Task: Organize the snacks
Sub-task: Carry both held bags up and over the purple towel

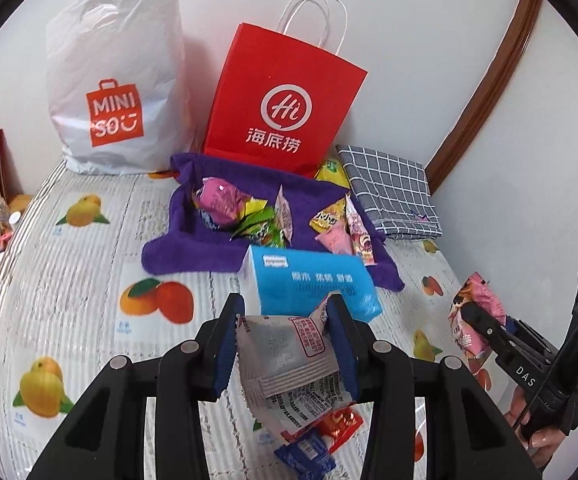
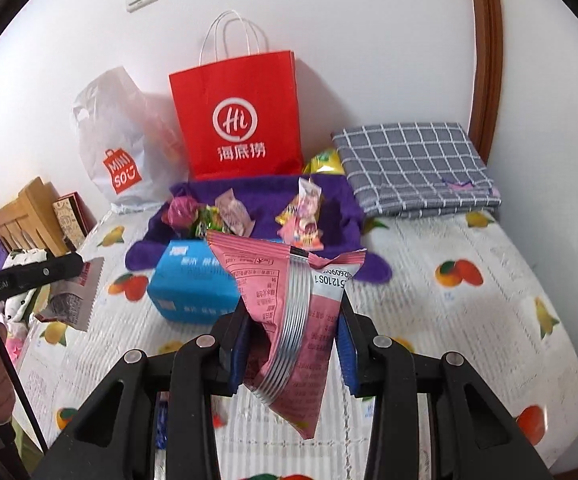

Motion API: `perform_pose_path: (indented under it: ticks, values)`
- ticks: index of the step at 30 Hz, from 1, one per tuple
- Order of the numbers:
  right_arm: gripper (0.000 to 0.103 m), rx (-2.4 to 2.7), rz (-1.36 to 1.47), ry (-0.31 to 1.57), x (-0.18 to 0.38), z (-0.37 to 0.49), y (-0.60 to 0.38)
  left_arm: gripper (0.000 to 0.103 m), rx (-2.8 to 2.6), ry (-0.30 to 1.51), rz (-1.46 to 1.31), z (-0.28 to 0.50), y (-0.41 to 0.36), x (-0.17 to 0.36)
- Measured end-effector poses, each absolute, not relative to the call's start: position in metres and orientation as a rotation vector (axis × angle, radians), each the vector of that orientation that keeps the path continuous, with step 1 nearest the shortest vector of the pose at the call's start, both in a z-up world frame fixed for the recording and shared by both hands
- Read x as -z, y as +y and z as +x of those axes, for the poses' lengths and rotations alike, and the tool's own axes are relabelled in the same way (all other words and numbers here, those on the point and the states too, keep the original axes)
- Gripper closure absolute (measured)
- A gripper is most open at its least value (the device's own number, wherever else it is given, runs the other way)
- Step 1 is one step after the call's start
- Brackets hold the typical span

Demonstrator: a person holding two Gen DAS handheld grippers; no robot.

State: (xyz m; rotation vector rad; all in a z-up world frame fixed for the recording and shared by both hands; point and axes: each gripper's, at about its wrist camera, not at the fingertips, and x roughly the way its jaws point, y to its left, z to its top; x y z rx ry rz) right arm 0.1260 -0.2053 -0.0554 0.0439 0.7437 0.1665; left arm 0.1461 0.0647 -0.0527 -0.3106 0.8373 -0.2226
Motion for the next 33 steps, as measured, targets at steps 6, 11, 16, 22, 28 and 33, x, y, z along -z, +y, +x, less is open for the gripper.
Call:
perform_pose_path:
  ticks: [6,11,16,22,28,33]
  values:
    - [0.066,-0.187,0.029,0.714,0.042,0.144,-0.198,0.062,0.253,0.825,-0.329,0.164,0.065,0.045]
    - [0.066,-0.206,0.022,0.693,0.034,0.161,-0.189,0.062,0.261,0.828,-0.319,0.181,0.065,0.039]
    - [0.066,-0.219,0.026,0.687,0.030,0.181,-0.182,0.062,0.266,0.827,-0.309,0.199,0.066,0.036]
    - [0.066,-0.220,-0.002,0.677,0.025,0.201,-0.170,0.062,0.269,0.831,-0.298,0.224,0.066,0.033]
    - [0.066,-0.237,-0.014,0.665,0.018,0.220,-0.163,0.062,0.269,0.842,-0.270,0.244,0.064,0.033]
    - [0.066,-0.254,-0.004,0.673,0.020,0.237,-0.159,0.062,0.262,0.854,-0.271,0.258,0.069,0.036]
